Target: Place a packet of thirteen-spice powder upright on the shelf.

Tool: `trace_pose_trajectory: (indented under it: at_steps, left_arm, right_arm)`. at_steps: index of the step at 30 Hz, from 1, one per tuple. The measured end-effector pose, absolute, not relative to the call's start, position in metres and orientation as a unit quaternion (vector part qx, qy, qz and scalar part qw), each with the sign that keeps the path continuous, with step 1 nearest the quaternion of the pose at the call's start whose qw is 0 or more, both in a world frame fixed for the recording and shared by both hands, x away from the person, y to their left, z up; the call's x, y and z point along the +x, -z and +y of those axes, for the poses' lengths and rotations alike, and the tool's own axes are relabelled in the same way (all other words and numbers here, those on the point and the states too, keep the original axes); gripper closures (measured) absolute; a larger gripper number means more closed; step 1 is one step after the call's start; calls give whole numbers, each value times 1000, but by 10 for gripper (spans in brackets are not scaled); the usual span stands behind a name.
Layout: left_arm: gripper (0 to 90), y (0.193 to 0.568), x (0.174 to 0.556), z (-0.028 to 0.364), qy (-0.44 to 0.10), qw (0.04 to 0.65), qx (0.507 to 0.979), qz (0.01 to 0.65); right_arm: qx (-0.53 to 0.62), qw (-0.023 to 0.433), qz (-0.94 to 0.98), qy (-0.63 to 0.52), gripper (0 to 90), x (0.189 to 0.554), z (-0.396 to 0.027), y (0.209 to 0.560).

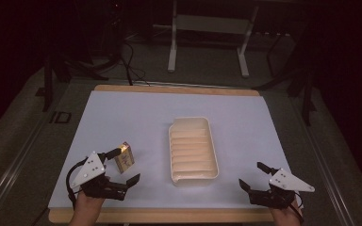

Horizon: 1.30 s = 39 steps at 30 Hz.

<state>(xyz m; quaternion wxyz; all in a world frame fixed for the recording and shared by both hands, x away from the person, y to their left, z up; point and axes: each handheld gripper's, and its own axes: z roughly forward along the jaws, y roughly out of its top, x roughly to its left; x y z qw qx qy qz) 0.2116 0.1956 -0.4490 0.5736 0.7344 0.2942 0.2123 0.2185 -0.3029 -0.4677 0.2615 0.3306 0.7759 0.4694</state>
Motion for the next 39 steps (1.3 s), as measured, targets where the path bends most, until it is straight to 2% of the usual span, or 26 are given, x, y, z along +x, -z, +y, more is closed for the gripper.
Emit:
trace_pose_trajectory:
  at_steps: [7, 12, 18, 22, 23, 31, 39]
  left_arm:
    - [0, 447, 213, 193, -187, 574, 743, 289]
    - [0, 440, 213, 185, -174, 551, 762, 294]
    - [0, 426, 216, 171, -153, 452, 834, 276]
    - [0, 425, 229, 161, -99, 379, 878, 276]
    - [0, 425, 229, 161, -99, 379, 878, 276]
    - [0, 432, 239, 144, -53, 257, 931, 254]
    - [0, 433, 244, 141, -21, 192, 950, 244]
  right_arm:
    - [331, 261, 776, -469, 139, 218, -303, 468]
    - [331, 262, 777, -468, 139, 218, -303, 468]
    - [340, 262, 773, -467, 139, 218, -304, 468]
    - [340, 262, 774, -465, 139, 218, -303, 468]
    - [340, 262, 774, -465, 139, 218, -303, 468]
    - [340, 262, 775, -464, 139, 218, -304, 468]
    - [340, 261, 775, -464, 139, 218, -303, 468]
